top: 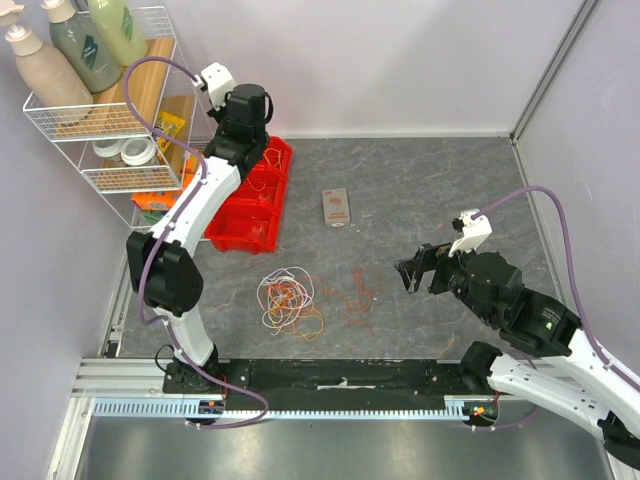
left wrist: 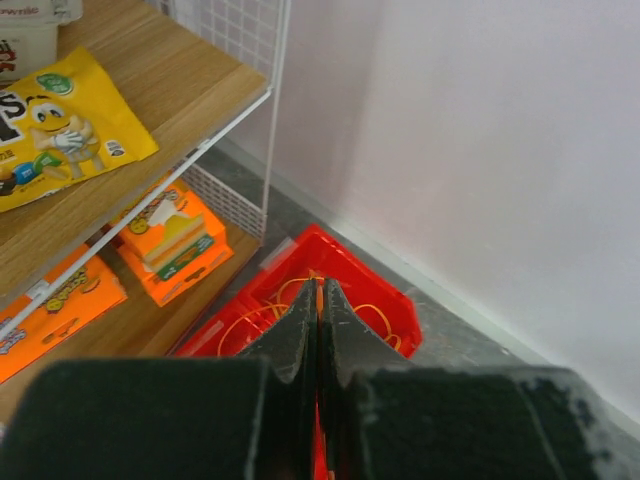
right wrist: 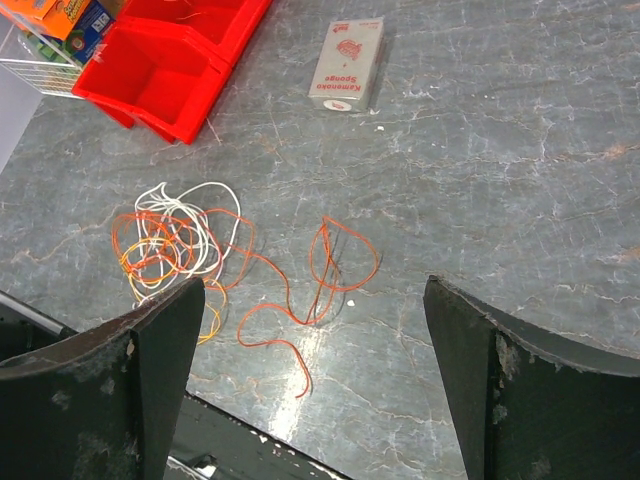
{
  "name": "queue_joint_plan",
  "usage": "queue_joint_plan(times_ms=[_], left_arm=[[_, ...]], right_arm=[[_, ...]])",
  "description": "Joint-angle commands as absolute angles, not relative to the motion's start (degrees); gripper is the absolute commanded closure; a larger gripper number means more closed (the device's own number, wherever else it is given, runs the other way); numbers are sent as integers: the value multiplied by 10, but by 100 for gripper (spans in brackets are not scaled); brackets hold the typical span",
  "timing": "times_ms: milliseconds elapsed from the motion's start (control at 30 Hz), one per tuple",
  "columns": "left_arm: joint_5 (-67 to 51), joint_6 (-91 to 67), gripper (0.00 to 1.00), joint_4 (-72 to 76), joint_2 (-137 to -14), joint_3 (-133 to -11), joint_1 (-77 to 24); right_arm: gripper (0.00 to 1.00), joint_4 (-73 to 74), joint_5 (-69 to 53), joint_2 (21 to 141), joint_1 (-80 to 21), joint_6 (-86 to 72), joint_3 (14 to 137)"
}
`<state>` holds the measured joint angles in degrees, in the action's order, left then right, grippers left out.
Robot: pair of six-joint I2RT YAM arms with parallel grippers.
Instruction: Untangle the cables
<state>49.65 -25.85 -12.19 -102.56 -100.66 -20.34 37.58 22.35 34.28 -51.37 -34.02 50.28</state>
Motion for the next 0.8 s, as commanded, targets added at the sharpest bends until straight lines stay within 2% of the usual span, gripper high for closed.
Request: queue_joint_plan(times_ms=[0,267,500,767], left_arm=[[581,-294,98,-141,-1051,-1054,-200],[616,-296,98,-134,-1086,-1047,-198],[633,-302,98,-89,-1074,-970,-198],[604,-381,98,-139,-1100,-935,-196]], right_arm=[[2,350,223,356,-513,-341,500],[2,337,217,375,-513,-340,496],[2,332,215,388,-513,-335,498],[2,320,205,385,-513,-344,488]])
